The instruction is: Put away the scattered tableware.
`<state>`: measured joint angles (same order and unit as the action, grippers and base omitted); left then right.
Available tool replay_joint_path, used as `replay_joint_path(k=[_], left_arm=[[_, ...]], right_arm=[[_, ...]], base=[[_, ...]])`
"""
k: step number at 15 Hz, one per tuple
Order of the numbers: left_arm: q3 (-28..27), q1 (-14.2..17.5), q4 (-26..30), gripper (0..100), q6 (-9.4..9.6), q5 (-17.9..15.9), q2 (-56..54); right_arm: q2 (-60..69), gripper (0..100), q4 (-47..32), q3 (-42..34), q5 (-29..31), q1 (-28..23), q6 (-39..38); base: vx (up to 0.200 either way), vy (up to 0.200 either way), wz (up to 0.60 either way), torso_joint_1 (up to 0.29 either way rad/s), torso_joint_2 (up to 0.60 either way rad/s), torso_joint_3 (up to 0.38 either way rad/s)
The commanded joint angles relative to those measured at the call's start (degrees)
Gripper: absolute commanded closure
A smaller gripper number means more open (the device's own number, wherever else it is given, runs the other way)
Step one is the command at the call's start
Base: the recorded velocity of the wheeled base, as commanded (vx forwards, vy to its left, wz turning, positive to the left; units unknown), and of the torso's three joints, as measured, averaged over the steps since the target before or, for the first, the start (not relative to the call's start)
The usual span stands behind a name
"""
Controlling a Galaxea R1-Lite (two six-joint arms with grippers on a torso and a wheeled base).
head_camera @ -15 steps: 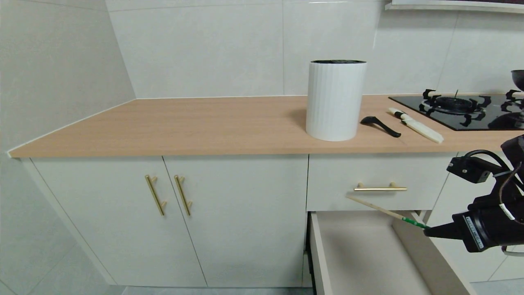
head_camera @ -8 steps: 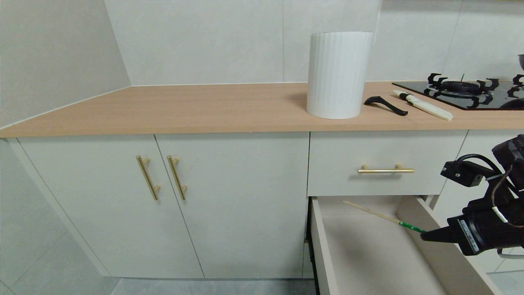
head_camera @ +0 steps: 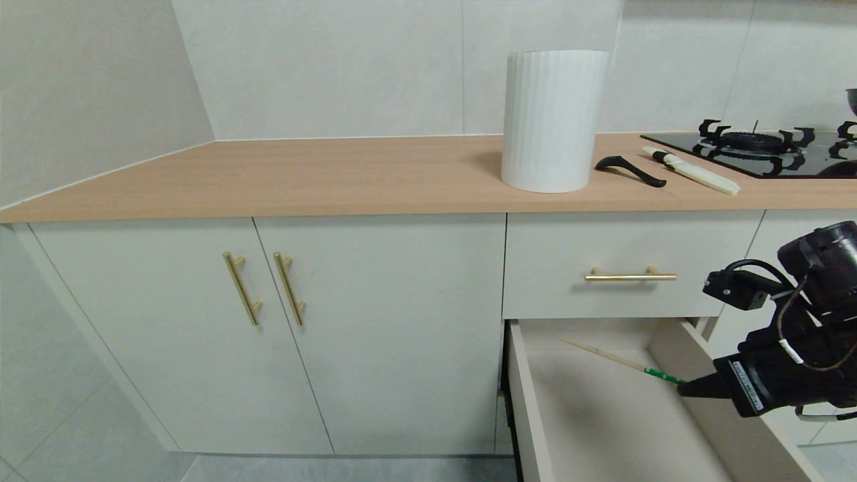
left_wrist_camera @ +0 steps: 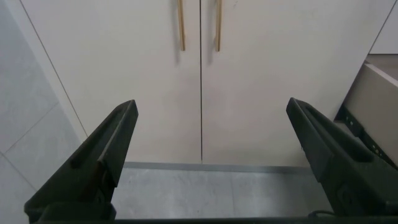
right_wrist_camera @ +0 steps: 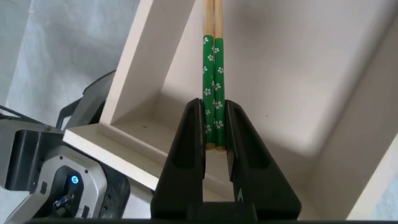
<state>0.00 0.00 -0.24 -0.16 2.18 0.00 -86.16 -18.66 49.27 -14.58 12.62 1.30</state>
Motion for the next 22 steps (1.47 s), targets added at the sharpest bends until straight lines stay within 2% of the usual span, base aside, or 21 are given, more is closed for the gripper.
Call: replay_joint_path(k=[1, 3, 7, 9, 11, 16, 19, 22], left_arm=[[0.00, 0.00, -0.02, 0, -0.02, 0.02, 0.00], [0.00, 0.00, -0.02, 0, -0.02, 0.02, 0.00], [0.00, 0.00, -0.02, 0, -0.02, 0.02, 0.00], [0.00, 0.00, -0.02, 0, -0.02, 0.02, 0.00], [0.00, 0.00, -0.02, 0, -0.02, 0.02, 0.00], [0.00, 0.00, -0.02, 0, -0.02, 0.02, 0.00], [0.00, 0.00, -0.02, 0, -0.02, 0.02, 0.00], [0.00, 0.00, -0.02, 0, -0.02, 0.02, 0.00]], right_arm=[[-6.39, 100, 1.88, -0.14, 0.25, 0.65, -0.16], [-12.45, 100, 5.66, 0.21, 3.59, 1.27, -2.01], [-25.90, 100, 16.99, 0.30, 8.08, 6.54, -14.14], [-30.56, 100, 20.42, 0.30, 10.80, 7.51, -15.63], [-33.98, 100, 22.71, 0.30, 11.06, 8.83, -18.27], [-41.45, 100, 24.20, 0.03, 14.84, 11.99, -19.06], [-44.79, 100, 25.52, 0.12, 20.29, 13.13, -19.06], [-45.85, 100, 27.45, -0.14, 22.40, 14.10, -19.76]], base=[[0.000, 0.000, 0.00, 0.000, 0.00, 0.000], [0.000, 0.000, 0.00, 0.000, 0.00, 0.000], [0.000, 0.000, 0.00, 0.000, 0.00, 0.000], [0.000, 0.000, 0.00, 0.000, 0.00, 0.000], [0.000, 0.000, 0.00, 0.000, 0.00, 0.000], [0.000, 0.000, 0.00, 0.000, 0.00, 0.000], [0.000, 0.000, 0.00, 0.000, 0.00, 0.000], [0.000, 0.000, 0.00, 0.000, 0.00, 0.000]])
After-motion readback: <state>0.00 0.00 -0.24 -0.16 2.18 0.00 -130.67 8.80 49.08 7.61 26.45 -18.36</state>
